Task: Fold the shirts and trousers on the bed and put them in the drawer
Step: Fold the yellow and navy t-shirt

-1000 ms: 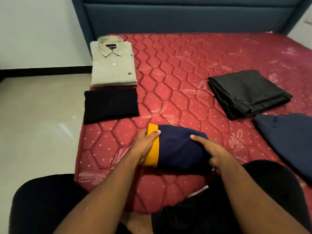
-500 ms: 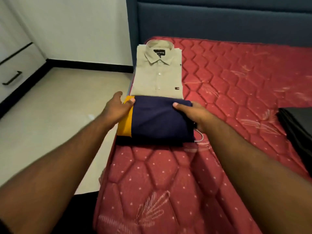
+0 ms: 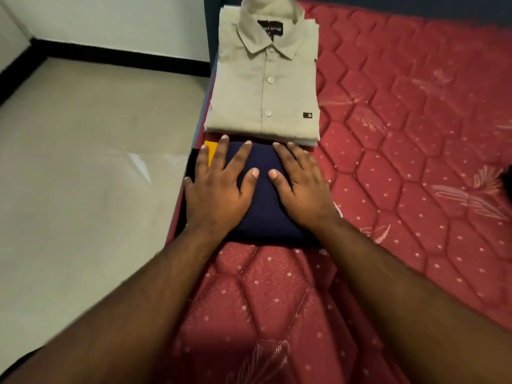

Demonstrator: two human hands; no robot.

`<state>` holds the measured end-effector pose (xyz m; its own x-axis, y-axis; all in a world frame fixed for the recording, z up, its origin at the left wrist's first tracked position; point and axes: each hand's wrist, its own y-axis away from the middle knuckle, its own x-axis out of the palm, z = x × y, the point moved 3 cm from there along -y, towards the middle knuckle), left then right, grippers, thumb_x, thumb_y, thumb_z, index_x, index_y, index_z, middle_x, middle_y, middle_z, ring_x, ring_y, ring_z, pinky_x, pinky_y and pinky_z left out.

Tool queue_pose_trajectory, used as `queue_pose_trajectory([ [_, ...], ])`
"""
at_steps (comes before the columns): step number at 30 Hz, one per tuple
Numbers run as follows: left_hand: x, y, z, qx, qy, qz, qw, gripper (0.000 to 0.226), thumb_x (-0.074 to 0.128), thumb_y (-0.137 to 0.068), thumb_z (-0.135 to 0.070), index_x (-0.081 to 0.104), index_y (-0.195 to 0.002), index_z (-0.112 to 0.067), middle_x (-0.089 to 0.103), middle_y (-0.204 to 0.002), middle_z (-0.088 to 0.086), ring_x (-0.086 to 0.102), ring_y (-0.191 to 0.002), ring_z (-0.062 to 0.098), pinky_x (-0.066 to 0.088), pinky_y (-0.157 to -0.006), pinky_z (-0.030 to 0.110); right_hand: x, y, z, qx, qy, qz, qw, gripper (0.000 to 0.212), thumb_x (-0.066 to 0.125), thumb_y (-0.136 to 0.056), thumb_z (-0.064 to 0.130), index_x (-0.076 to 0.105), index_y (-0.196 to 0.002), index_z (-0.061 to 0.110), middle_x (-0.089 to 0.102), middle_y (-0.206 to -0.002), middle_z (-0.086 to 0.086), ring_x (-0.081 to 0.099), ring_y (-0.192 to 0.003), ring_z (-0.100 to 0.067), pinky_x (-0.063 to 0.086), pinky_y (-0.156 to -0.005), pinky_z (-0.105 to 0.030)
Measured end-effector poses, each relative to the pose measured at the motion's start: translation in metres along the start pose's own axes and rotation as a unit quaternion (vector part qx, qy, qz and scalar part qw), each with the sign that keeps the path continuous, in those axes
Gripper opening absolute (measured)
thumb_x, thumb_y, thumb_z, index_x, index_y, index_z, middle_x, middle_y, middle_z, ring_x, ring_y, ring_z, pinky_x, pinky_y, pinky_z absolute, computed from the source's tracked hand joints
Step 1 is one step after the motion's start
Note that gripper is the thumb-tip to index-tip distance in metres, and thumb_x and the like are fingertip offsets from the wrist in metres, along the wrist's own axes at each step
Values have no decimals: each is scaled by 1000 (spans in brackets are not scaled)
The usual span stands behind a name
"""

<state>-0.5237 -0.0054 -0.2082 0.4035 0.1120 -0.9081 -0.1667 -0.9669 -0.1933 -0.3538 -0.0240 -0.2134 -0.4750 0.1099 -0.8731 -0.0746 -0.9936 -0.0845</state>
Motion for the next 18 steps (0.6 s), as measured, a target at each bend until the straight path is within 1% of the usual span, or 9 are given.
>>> queue_pose_trajectory([
  [2,-3,-3,-2,-14,-14,38,999,59,22,-91,-66,27,-147,-48,25,-159,-4,22,-145,32,42,-94,67,-4,-3,3,29,17,53,998,64,18,-90,69,13,-150,46,14,-160,9,11,-148,-19,16,-115,-58],
  [3,-6,-6,-4,-28,-16,67,997,57,22,-93,-66,22,-148,-50,19,-161,-6,17,-146,31,37,-98,69,-10,-5,5,48,39,86,994,62,19,-92,68,9,-149,48,9,-161,10,6,-148,-19,12,-115,-62],
  [5,-27,-5,-13,-39,-31,133,990,56,20,-95,-66,9,-148,-54,4,-163,-9,2,-149,28,21,-103,76,-34,2,22,67,117,135,982,61,17,-93,69,0,-149,50,-3,-162,11,-7,-149,-24,0,-111,-69],
  [7,-59,2,-25,-33,-60,152,986,56,18,-96,-65,0,-148,-55,-6,-163,-10,-9,-149,30,10,-102,78,-62,14,48,48,180,127,974,66,17,-92,72,-6,-149,49,-12,-161,10,-16,-147,-29,-4,-107,-73],
  [9,-93,24,-35,-15,-61,132,989,55,21,-100,-57,1,-151,-49,-6,-163,-8,-10,-148,32,11,-103,78,-90,38,77,29,188,90,978,68,22,-92,70,-7,-150,45,-12,-162,8,-15,-148,-29,-1,-108,-73],
  [11,-120,53,-38,2,-70,108,992,55,26,-102,-44,7,-153,-40,1,-163,-5,-4,-149,33,15,-104,77,-111,70,101,19,193,72,978,69,26,-94,68,-4,-151,42,-6,-163,6,-11,-148,-28,3,-107,-73],
  [14,-145,91,-26,-8,-82,124,989,61,32,-100,-32,6,-154,-36,5,-163,-1,0,-148,36,16,-103,76,-126,107,128,10,231,102,968,70,28,-94,66,6,-153,36,2,-163,4,-5,-149,-29,6,-108,-72],
  [18,-146,113,-7,-17,-115,155,981,69,38,-97,-33,0,-155,-32,3,-163,2,-3,-148,38,15,-103,77,-118,127,151,-19,290,129,948,68,31,-95,64,13,-153,32,6,-162,0,-1,-149,-28,9,-108,-74],
])
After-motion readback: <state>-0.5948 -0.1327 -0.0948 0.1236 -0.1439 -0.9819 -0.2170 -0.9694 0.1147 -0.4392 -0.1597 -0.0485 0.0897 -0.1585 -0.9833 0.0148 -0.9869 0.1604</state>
